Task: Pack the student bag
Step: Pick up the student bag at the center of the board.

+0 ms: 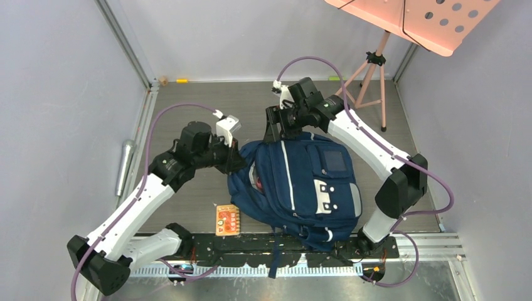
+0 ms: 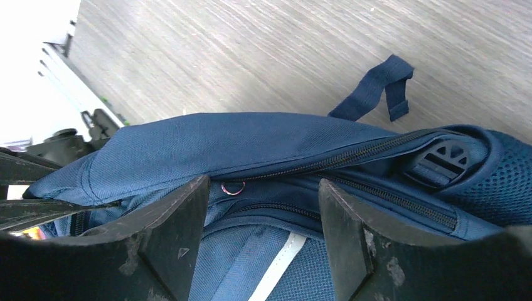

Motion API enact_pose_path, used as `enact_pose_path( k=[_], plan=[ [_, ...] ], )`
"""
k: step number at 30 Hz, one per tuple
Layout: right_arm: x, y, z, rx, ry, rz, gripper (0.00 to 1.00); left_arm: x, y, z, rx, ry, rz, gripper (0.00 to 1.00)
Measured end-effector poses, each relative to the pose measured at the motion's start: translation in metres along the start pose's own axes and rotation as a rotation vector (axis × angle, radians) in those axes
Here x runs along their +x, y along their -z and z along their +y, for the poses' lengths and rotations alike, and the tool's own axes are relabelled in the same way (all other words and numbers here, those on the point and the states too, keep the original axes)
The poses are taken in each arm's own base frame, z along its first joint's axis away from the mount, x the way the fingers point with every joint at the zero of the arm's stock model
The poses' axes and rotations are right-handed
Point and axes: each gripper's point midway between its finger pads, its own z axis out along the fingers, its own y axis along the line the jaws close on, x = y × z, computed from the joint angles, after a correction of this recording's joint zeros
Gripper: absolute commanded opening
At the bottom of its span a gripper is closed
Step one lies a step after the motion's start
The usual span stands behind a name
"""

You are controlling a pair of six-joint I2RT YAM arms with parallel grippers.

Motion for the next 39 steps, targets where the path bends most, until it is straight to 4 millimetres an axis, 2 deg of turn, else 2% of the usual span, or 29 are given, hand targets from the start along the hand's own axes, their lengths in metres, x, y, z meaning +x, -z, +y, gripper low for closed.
enact_pose_path(
  k=[3, 10, 18, 21, 26, 29, 33, 39],
  plan=[
    [-0.004, 0.005, 0.01, -0.044, -0.029, -0.018, 0.7, -0.016, 0.009, -0.005, -0.004, -0.013, -0.006, 0.0],
    [-0.02, 0.03, 0.027, -0.121, -0.113, -0.142, 0.67, -0.059, 0.023, -0.019, 0.019, -0.06, -0.015, 0.0],
    [-0.045, 0.07, 0.052, -0.211, -0.168, -0.34, 0.65, -0.113, 0.028, -0.045, 0.122, -0.107, -0.039, 0.0],
    [-0.053, 0.089, 0.06, -0.235, -0.176, -0.416, 0.64, -0.131, 0.025, -0.051, 0.151, -0.118, -0.042, 0.0],
    [-0.065, 0.136, 0.089, -0.324, -0.147, -0.544, 0.61, -0.154, 0.018, -0.055, 0.171, -0.144, -0.04, 0.0],
    [-0.067, 0.164, 0.1, -0.353, -0.119, -0.613, 0.62, -0.169, 0.015, -0.058, 0.182, -0.159, -0.036, 0.0],
    [-0.068, 0.183, 0.095, -0.3, -0.101, -0.68, 0.7, -0.189, 0.013, -0.061, 0.202, -0.168, -0.041, 0.0],
    [-0.058, 0.177, 0.053, -0.071, -0.083, -0.685, 0.78, -0.218, 0.012, -0.055, 0.231, -0.151, -0.067, 0.0]
  ],
)
